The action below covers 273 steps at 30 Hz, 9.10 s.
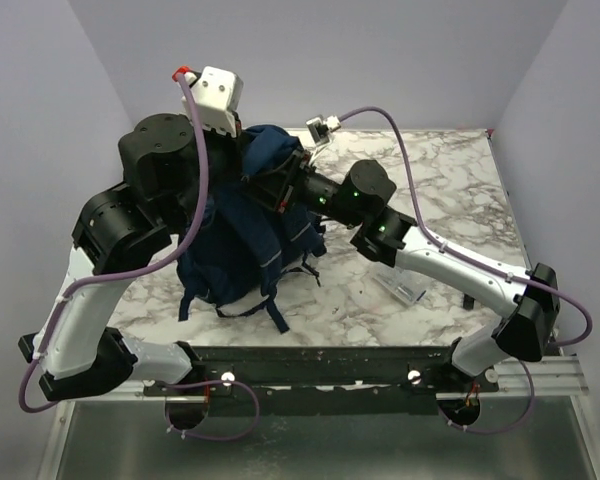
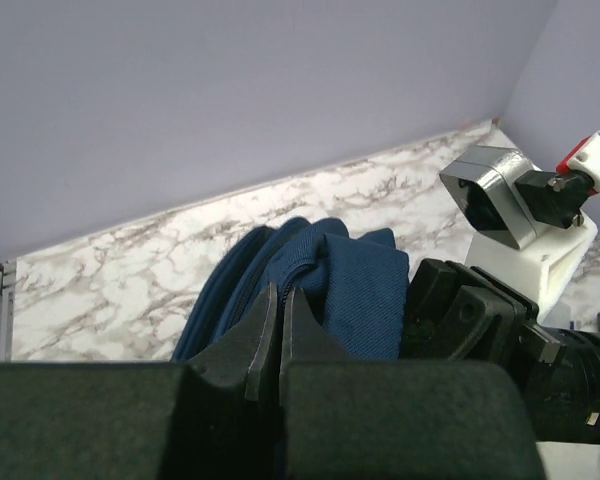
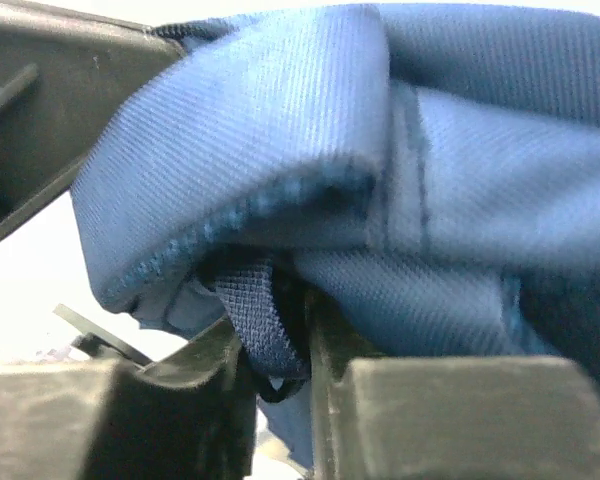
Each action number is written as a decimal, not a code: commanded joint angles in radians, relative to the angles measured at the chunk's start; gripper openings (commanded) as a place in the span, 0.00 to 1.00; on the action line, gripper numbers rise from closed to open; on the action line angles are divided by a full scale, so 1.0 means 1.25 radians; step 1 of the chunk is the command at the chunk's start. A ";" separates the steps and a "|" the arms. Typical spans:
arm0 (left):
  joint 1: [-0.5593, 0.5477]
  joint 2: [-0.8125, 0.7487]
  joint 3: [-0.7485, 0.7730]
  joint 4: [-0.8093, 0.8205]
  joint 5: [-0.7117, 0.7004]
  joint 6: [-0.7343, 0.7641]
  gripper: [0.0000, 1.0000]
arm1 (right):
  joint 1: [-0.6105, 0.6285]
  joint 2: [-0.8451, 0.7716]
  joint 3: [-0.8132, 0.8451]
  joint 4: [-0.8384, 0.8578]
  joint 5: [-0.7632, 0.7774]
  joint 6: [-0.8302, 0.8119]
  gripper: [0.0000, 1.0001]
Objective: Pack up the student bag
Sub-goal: Adjust the student bag at the center of the board.
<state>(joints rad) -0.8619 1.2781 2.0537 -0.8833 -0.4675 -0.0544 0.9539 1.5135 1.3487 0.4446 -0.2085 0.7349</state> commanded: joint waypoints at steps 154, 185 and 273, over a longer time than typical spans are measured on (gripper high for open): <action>0.340 -0.414 -0.869 0.462 0.739 -0.495 0.73 | -0.187 -0.223 -0.104 -0.288 -0.100 -0.009 1.00; 0.363 -0.424 -0.693 0.253 0.561 -0.327 0.98 | -0.426 -0.078 0.038 -0.208 -0.669 0.141 0.00; 0.469 -0.574 -0.686 0.158 0.476 -0.283 0.93 | -0.480 -0.214 0.067 -0.579 -0.364 -0.175 0.97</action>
<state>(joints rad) -0.2768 0.5587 1.1442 -0.6716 0.1596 -0.4320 0.3477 1.2816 1.3998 -0.1841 -0.7742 0.5919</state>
